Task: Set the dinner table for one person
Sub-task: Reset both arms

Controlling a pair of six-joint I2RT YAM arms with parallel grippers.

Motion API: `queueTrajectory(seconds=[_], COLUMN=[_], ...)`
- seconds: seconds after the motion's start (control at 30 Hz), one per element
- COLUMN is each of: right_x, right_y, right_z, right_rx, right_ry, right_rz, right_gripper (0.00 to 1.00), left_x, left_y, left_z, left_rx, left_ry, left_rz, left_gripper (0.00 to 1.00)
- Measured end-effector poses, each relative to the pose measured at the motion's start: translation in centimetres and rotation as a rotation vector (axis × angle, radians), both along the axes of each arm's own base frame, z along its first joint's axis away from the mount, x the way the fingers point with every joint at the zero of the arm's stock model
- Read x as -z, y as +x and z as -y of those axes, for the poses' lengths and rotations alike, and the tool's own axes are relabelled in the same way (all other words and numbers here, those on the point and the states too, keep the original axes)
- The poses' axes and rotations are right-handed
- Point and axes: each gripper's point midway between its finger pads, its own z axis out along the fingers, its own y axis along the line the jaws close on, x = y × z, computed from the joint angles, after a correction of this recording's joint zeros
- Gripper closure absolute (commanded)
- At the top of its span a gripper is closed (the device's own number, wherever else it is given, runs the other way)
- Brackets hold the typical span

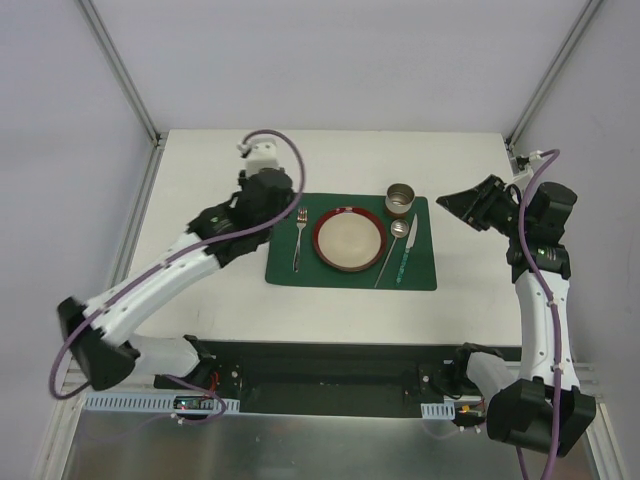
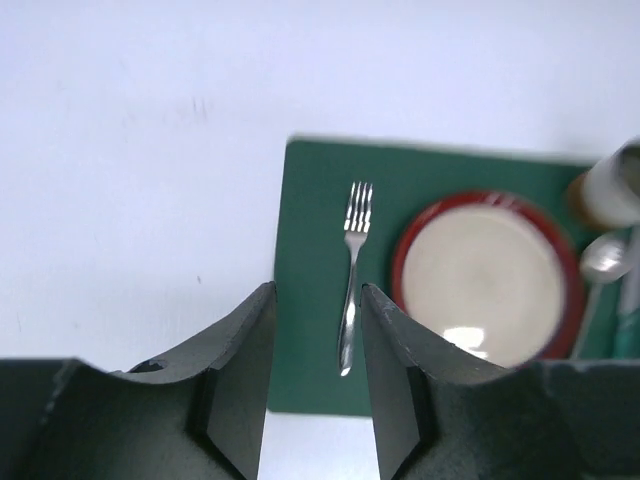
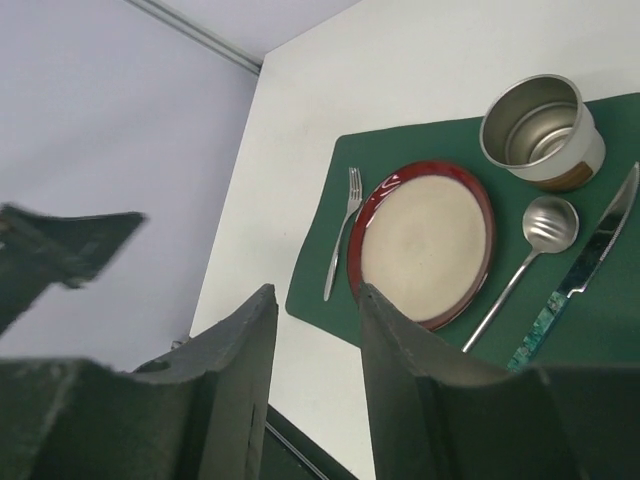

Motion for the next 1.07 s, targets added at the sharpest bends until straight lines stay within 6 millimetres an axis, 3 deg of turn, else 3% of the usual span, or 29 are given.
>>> queueTrajectory(seconds=[0.1,0.17,0.23,0.43,0.57,0.83,0.97,1.07], right_x=[0.2,-0.1,-0.9,-4.2,-4.6,-4.6,-4.4,-4.4], right_y=[-0.2,-0.5,-1.1,-3.3,-4.5,-5.9,-6.1,-6.3], right_z=[0.2,0.1,0.0,-0.1,0.0,0.0,0.0,0.0], right_rx=[0.030,0.054,0.065,0.099,0.119,0.131,0.129,0.129], right_ry=[-0.024,-0.055,-0.083,-0.139,-0.156,-0.167,-0.168,-0.168], right_rz=[-0.008,-0.001,0.025,0.141,0.159,0.160,0.153,0.153], right_gripper=[0.58,0.58,0.58,0.58,0.58,0.60,0.71,0.65], left_x=[-7.1,-9.7,-10.8,-8.8,-7.6,-9.5,-10.2,-10.4], left_y=[-1.5,-2.6,-3.4,-3.8,-4.0,-5.3,-6.0,-6.2], left_z=[-2.3,-3.9,-5.1,-5.5,-5.3,-6.5,-7.0,-7.1], left_rx=[-0.011,-0.022,-0.031,-0.016,0.000,0.010,0.019,0.024], left_ry=[-0.120,-0.164,-0.184,-0.140,-0.121,-0.172,-0.200,-0.208], left_rz=[0.175,0.250,0.292,0.264,0.240,0.292,0.314,0.319], left_gripper=[0.58,0.56,0.55,0.55,0.55,0.52,0.52,0.51])
